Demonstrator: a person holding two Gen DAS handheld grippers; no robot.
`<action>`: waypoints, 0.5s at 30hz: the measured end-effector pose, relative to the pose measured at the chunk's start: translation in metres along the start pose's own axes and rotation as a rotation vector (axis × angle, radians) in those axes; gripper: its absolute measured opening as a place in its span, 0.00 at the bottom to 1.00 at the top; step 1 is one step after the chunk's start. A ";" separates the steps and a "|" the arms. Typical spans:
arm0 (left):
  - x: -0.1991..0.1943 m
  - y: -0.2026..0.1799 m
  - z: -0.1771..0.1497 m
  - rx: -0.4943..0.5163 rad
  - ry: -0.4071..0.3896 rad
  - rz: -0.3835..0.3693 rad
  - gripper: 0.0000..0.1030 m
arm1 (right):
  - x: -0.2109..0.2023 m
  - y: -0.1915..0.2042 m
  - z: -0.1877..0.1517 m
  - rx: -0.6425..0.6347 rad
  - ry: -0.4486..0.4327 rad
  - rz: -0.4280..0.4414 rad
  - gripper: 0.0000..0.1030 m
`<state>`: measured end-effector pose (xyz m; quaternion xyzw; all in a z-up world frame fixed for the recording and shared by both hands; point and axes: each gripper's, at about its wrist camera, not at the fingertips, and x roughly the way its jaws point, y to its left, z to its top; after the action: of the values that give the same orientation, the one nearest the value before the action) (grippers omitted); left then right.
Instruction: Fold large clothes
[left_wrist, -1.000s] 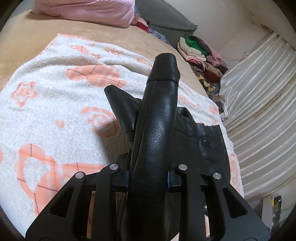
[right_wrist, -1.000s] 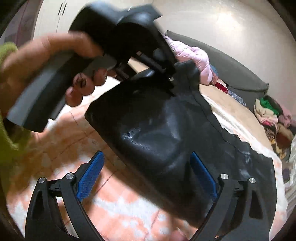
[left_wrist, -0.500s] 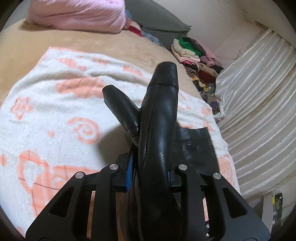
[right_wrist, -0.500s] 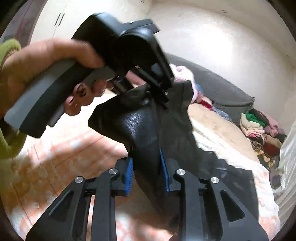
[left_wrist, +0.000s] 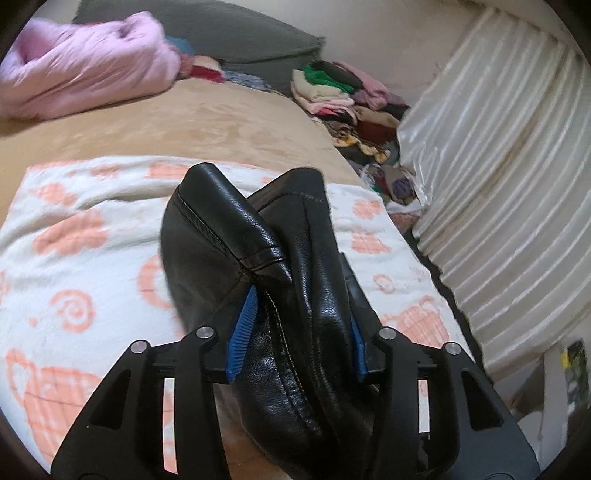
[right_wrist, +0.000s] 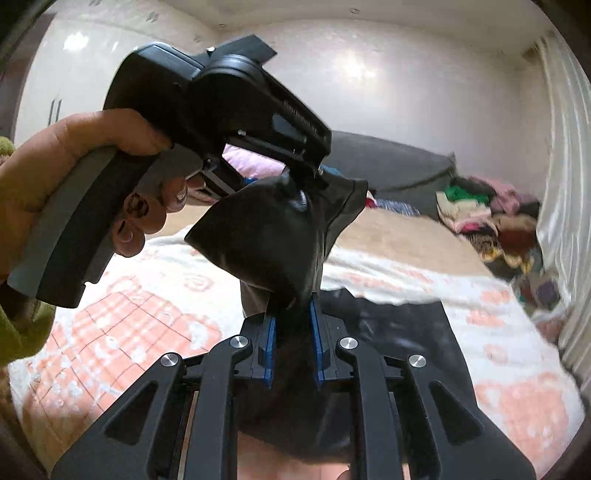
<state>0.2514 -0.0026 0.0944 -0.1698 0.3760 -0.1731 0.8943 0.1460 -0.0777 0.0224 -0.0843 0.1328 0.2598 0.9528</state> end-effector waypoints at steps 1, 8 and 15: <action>0.004 -0.008 0.000 0.013 0.004 -0.011 0.39 | -0.002 -0.007 -0.004 0.025 0.004 -0.002 0.14; 0.007 -0.028 -0.005 0.056 -0.021 -0.054 0.43 | -0.002 -0.056 -0.035 0.241 0.093 0.021 0.13; 0.026 0.023 -0.043 0.021 0.057 0.108 0.51 | 0.029 -0.110 -0.080 0.536 0.221 0.108 0.14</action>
<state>0.2413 -0.0008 0.0401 -0.1349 0.4080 -0.1334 0.8930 0.2100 -0.1757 -0.0518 0.1498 0.3041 0.2552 0.9055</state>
